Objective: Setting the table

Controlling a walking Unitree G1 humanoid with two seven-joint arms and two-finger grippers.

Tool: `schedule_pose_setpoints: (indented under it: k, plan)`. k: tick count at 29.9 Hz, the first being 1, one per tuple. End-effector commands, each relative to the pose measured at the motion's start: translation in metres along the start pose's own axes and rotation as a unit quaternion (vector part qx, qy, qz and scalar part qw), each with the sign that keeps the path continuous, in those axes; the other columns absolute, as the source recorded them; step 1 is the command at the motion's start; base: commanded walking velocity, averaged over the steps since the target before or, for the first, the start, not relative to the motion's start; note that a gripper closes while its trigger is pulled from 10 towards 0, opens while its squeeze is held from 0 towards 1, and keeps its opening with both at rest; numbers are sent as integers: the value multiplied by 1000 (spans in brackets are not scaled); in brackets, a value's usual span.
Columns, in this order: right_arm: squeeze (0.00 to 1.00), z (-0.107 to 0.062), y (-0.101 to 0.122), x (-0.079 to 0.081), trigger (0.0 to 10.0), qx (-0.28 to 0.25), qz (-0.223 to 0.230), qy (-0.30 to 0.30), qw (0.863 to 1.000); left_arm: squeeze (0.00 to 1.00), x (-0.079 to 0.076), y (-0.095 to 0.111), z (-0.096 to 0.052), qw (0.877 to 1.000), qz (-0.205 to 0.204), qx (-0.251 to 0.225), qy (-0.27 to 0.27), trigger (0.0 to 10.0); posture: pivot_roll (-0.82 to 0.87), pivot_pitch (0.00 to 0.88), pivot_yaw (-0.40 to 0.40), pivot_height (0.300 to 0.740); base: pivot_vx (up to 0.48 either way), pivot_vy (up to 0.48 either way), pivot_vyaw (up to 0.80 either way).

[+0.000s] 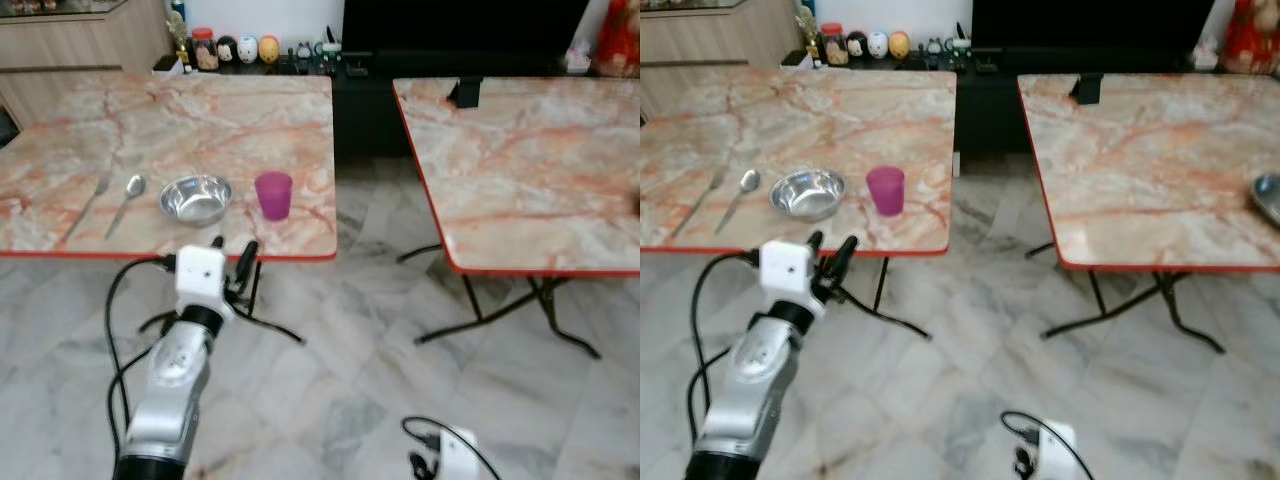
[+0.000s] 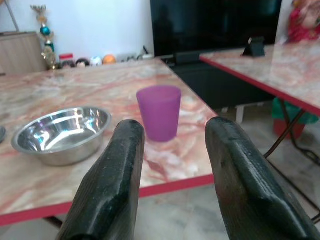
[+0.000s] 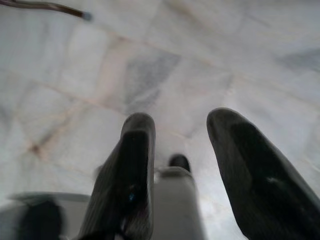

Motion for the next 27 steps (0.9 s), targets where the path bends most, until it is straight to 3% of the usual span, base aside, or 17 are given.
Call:
schedule_pose_setpoints:
  k: [1, 19, 27]
  plan:
    - [0, 1, 1, 7, 10000, -3, -1, 9, 1000, 0, 7, 2, -1, 1000, 7, -3, 8, 10000, 37, 0, -28, 740, 0, 334, 0]
    - [0, 1, 2, 5, 10000, -1, -2, 7, 1000, 0, 8, 3, 0, 1000, 7, -4, 8, 10000, 39, 0, -21, 740, 0, 330, 0]
    - [0, 1, 1, 5, 10000, 0, -2, 10, 1000, 0, 3, 5, 1, 1000, -5, -14, -2, 10000, 44, 0, -22, 740, 0, 0, 0]
Point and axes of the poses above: a point about 5 cm out from each wrist's last joint towards the gripper, its own z axis pointing out of the wrist towards the gripper, its own y axis along the axis of the wrist's last joint, x = y × z, the point moved 2 cm from there along z, pointing out of the wrist towards the gripper, and after that the axes turned 11 degrees about z, right-handed, at the moved point
